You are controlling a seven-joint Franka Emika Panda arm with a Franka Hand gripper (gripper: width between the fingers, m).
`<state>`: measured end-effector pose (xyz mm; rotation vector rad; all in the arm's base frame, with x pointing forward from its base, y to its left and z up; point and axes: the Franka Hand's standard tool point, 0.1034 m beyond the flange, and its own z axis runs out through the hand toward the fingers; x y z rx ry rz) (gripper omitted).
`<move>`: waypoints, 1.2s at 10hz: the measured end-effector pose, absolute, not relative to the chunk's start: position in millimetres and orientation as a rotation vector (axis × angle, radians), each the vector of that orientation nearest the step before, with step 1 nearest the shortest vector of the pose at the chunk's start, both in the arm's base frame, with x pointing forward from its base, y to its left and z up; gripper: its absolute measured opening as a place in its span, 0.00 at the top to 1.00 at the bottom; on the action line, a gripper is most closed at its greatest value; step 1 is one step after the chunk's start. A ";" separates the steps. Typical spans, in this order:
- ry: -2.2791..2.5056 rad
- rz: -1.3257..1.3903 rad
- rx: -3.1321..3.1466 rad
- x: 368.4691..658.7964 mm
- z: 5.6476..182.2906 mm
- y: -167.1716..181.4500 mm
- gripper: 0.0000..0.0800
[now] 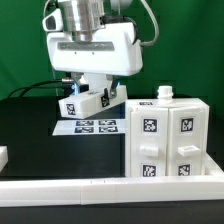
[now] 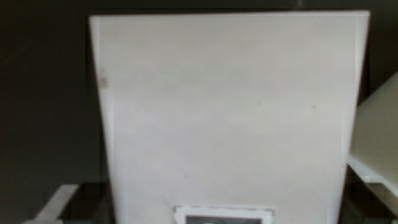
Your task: Assemble cabinet
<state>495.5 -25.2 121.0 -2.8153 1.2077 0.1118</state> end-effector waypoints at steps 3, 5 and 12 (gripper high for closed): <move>1.206 0.113 -2.817 495.7 120.8 -25.2 0.30; 1.021 0.167 -2.904 505.8 137.5 -22.0 0.30; 0.796 0.249 -2.987 530.2 171.2 -14.4 0.30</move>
Offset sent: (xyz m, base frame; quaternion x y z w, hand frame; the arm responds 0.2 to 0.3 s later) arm 0.0128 -0.0104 0.0262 -0.0835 -0.0179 -0.1573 0.9839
